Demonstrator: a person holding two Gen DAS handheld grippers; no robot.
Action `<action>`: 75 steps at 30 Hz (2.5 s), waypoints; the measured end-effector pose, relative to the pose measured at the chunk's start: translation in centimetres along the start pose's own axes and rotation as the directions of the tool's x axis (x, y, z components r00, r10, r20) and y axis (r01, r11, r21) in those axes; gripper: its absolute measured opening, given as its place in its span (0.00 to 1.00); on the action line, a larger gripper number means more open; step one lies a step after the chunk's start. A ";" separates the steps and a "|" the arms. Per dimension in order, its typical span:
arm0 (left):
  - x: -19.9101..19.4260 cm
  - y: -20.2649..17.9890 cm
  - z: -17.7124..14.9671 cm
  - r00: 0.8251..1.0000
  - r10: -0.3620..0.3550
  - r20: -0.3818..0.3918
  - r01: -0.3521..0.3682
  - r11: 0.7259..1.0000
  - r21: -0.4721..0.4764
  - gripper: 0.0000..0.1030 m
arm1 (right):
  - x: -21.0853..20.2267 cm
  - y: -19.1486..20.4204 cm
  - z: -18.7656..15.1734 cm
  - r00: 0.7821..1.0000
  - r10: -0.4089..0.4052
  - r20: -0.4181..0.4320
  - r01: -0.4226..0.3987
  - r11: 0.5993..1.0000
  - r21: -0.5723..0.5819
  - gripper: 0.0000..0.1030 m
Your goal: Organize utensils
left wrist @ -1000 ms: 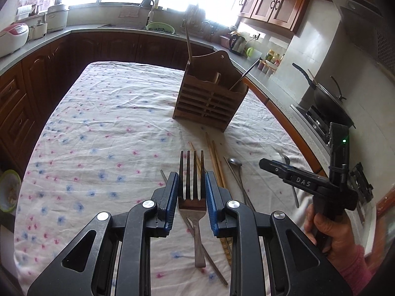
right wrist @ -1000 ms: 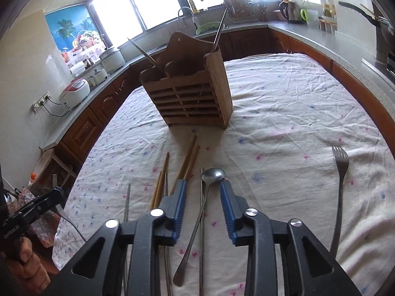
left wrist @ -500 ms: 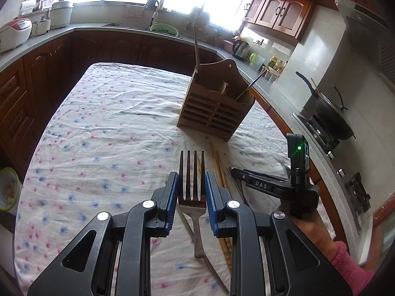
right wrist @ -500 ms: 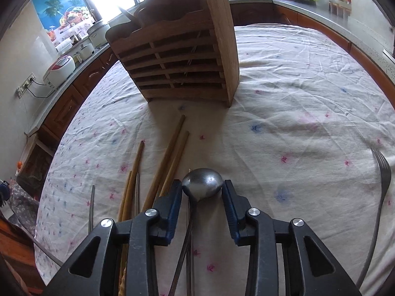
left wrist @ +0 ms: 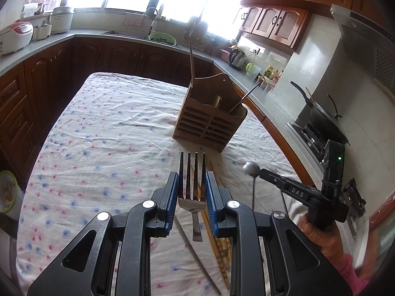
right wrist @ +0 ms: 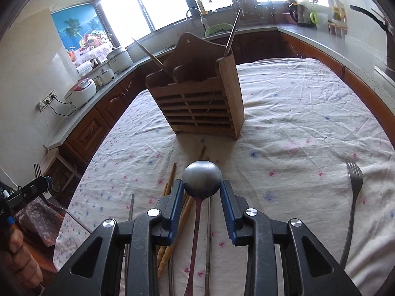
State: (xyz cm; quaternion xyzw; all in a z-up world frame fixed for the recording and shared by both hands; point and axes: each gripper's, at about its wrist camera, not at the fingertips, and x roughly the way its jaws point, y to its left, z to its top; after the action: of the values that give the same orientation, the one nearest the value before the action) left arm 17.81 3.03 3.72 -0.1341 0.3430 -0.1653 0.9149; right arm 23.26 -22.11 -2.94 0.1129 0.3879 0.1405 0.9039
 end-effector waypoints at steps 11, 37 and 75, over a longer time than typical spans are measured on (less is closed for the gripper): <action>-0.3 -0.1 0.2 1.000 0.008 0.014 -0.008 1.000 -0.005 0.20 | 2.2 0.5 -0.9 0.994 0.031 -0.105 -0.034 0.999 -0.026 0.09; 1.0 1.8 1.4 1.000 0.016 0.002 -0.015 0.999 -0.047 0.20 | 10.2 0.0 0.0 0.982 -0.042 -0.187 0.017 0.991 -0.134 0.33; 0.4 -1.2 4.6 0.997 -0.021 0.074 0.020 1.000 0.014 0.20 | -0.9 1.5 6.5 0.991 0.039 0.127 -0.026 0.995 -0.101 0.32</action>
State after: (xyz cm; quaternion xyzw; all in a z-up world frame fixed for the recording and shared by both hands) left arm 20.93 2.38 7.28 -0.1379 0.3064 -0.1720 0.9260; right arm 27.23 -21.67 2.50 0.0831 0.3193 0.1669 0.9291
